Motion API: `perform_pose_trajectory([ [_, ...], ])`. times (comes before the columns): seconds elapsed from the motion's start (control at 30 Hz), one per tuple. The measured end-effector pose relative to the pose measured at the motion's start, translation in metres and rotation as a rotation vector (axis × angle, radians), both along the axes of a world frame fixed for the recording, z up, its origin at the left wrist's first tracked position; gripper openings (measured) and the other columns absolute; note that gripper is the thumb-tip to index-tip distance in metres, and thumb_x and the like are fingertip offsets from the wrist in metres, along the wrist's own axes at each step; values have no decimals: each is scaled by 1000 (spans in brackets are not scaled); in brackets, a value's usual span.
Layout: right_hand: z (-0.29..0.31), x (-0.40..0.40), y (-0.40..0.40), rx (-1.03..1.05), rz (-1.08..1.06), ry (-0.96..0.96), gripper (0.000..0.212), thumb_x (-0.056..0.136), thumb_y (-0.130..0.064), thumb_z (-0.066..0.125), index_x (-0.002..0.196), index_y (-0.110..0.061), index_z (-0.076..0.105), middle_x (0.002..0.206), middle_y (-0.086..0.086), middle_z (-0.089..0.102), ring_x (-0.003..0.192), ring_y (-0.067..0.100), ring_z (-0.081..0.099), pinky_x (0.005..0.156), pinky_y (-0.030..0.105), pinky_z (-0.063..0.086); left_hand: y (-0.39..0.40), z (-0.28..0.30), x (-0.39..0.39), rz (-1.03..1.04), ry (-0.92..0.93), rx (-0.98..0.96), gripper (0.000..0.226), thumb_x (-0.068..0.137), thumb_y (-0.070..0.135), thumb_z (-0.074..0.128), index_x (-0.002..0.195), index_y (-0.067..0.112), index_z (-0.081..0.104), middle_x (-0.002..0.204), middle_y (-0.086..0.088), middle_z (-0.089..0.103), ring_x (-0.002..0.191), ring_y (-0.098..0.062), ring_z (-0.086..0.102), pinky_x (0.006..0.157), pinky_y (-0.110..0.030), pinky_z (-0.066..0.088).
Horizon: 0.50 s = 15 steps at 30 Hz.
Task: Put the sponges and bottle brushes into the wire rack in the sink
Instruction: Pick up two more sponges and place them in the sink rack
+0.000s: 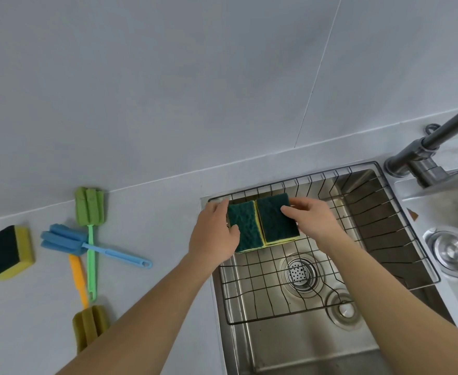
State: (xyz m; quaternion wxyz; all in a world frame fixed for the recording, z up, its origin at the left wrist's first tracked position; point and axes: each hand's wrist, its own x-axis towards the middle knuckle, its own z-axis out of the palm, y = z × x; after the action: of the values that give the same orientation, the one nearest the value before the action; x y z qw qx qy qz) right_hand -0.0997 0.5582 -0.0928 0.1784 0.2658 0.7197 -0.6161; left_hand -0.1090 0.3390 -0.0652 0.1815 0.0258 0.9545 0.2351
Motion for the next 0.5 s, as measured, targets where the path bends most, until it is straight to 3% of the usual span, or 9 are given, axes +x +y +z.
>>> perform_pose_trajectory([
  [0.07, 1, 2, 2, 28, 32, 22, 34, 93, -23, 66, 127, -18, 63, 112, -1, 69, 102, 16, 63, 75, 28, 52, -2, 5, -2, -133, 48, -22, 61, 92, 27, 55, 148, 21, 32, 141, -2, 41, 128, -20, 41, 98, -34, 45],
  [0.2, 0, 6, 2, 79, 97, 45, 39, 93, -26, 66, 132, -20, 61, 115, -3, 71, 106, 16, 66, 90, 41, 58, -2, 5, -6, -417, 12, -28, 82, 82, 41, 66, 151, 27, 24, 153, 1, 28, 139, -18, 29, 113, -38, 35],
  [0.27, 0, 10, 0, 89, 103, 61, 38, 94, -27, 65, 132, -22, 61, 114, -6, 72, 104, 13, 67, 87, 34, 59, -3, -3, -7, -545, 32, -140, 95, 75, 50, 71, 152, 28, 19, 157, 0, 23, 143, -20, 24, 116, -42, 30],
  [0.37, 1, 14, -4, 110, 110, 89, 36, 96, -26, 62, 132, -22, 61, 106, -11, 69, 95, 4, 64, 72, 17, 52, -4, -12, -7, -550, 101, -159, 92, 71, 50, 74, 147, 27, 27, 150, 0, 32, 136, -19, 33, 113, -41, 35],
  [0.5, 3, 19, -7, 161, 146, 121, 36, 98, -28, 59, 134, -27, 59, 103, -13, 67, 99, 7, 64, 69, 14, 48, -3, -13, -10, -469, 143, -113, 87, 66, 52, 77, 138, 26, 35, 135, 2, 44, 120, -17, 47, 100, -37, 46],
])
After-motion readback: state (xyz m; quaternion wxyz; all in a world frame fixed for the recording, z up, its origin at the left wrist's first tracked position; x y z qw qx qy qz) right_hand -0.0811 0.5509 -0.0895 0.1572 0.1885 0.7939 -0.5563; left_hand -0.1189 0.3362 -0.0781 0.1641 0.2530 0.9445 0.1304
